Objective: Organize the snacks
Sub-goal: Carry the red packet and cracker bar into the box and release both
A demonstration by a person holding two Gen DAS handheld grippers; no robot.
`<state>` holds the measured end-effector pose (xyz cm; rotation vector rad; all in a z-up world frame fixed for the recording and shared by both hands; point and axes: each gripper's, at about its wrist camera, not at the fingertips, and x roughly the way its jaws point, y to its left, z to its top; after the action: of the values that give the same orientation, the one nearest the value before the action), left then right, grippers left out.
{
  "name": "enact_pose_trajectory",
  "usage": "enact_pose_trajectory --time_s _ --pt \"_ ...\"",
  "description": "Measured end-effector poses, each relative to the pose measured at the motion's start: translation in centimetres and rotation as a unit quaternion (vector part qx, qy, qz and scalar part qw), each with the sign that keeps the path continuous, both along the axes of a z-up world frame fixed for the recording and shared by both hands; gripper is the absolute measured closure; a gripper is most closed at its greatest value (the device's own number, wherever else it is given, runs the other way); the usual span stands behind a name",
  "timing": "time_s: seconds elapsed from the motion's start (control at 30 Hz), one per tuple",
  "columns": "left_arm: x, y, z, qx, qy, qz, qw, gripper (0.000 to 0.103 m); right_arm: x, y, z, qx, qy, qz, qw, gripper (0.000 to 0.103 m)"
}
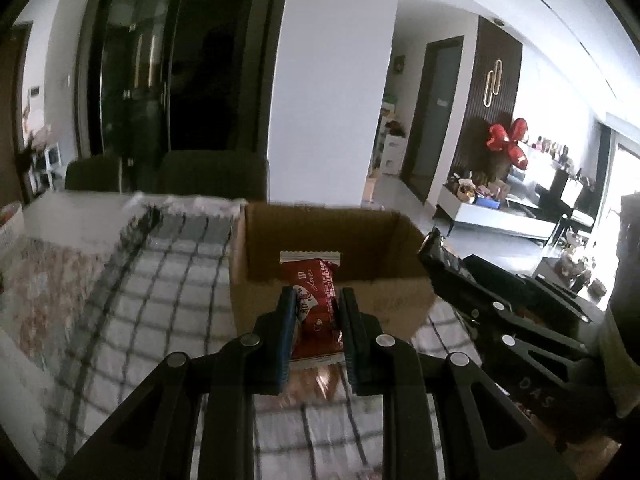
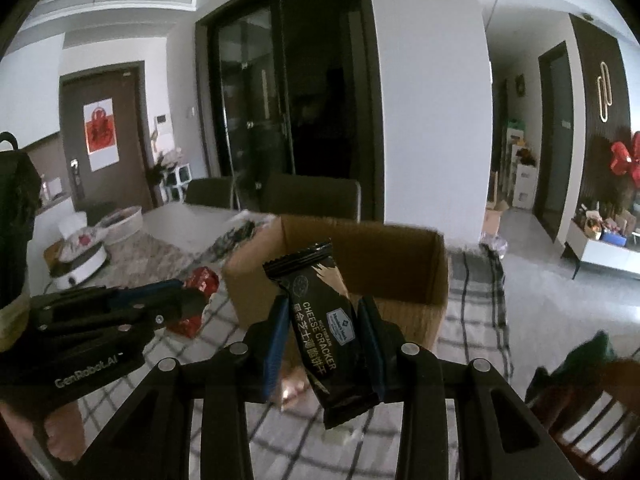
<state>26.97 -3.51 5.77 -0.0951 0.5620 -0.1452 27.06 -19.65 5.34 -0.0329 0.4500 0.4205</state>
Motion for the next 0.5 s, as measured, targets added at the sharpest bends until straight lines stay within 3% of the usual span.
enact_pose_trajectory --time_s 0.27,0.5 --pt "4.5 -0.1 2.2 0.004 -0.002 -0.029 0.9996 0.081 3.8 0.6 2.5 -0.005 -0.014 -0.001 1.0 0.067" --pt "9.2 -0.1 1.2 0.006 0.021 -0.038 0.999 0.081 7.6 0.9 1.9 -0.02 0.005 -0.004 1.0 0.067"
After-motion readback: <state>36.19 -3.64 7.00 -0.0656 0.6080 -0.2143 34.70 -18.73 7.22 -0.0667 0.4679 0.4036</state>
